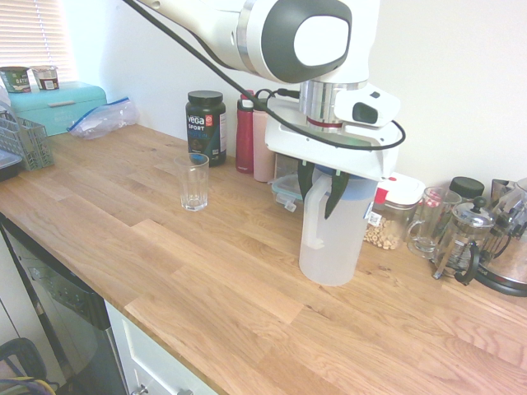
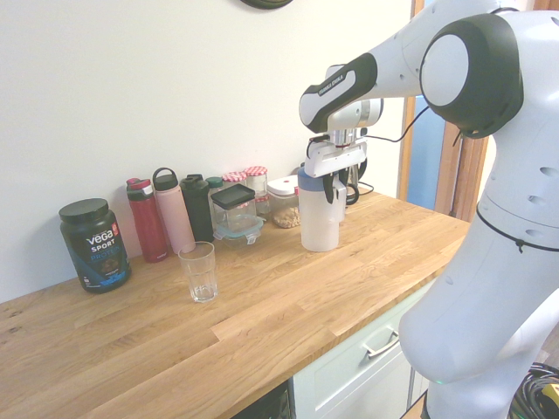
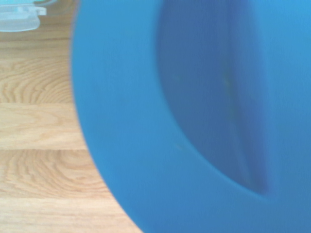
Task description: Pour me some water
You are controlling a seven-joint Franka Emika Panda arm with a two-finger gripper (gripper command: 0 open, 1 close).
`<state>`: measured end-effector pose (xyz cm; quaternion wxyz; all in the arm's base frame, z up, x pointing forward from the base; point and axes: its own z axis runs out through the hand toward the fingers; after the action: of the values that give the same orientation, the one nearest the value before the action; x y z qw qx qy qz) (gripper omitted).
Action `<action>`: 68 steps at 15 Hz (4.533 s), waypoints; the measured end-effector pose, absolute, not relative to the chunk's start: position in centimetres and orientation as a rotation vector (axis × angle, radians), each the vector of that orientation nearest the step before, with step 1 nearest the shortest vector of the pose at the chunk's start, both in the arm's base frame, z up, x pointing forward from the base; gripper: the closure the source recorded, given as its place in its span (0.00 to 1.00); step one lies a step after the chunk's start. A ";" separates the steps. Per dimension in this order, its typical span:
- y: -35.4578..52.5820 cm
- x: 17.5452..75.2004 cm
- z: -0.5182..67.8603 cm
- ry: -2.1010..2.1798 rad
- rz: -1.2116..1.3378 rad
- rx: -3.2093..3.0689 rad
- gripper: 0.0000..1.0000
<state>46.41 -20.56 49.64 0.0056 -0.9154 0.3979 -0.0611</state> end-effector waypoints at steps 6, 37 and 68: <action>-20.3 46.6 49.7 1.238 -0.193 -2.869 1.00; 9.4 48.0 55.2 -0.101 0.143 -3.586 1.00; 19.3 49.4 50.2 -0.321 0.417 -4.111 1.00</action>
<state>49.40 19.31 50.22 -0.4808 -0.8697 -0.0679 0.0882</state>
